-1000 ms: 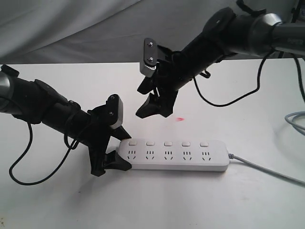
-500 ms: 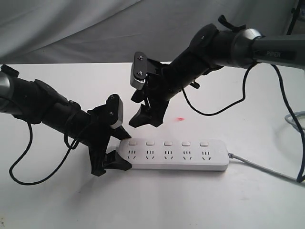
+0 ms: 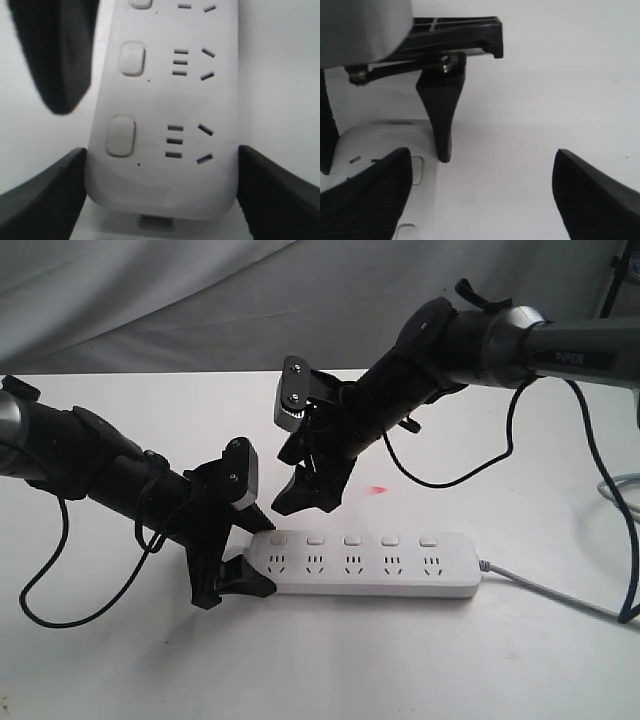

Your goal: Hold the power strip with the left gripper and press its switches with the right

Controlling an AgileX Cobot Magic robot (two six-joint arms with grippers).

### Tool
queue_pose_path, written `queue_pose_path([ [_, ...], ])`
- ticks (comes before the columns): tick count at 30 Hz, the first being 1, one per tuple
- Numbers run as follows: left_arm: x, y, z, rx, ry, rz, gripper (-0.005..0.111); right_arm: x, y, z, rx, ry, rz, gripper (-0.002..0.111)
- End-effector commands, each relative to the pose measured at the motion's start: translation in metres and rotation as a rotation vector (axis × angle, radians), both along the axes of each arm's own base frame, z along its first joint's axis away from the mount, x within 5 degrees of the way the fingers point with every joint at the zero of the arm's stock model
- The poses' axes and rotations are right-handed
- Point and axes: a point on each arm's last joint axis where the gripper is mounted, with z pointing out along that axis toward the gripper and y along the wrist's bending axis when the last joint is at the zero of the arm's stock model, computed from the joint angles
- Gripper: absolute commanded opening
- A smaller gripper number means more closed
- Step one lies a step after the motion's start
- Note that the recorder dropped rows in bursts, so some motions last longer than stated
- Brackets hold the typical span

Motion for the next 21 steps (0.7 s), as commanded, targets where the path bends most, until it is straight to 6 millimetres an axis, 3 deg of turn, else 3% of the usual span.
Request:
queue_pose_path([
  [1,0.001,-0.002,0.000,0.002,-0.010,0.009,0.000,-0.004,0.006,-0.014,0.056,0.013,0.053,0.071],
  [6,0.001,-0.002,0.000,0.002,-0.010,0.009,0.000,-0.008,0.008,-0.032,0.073,0.016,0.082,0.071],
  [21,0.001,-0.002,0.000,0.002,-0.010,0.009,0.000,-0.005,0.017,-0.039,0.054,-0.031,0.060,0.071],
])
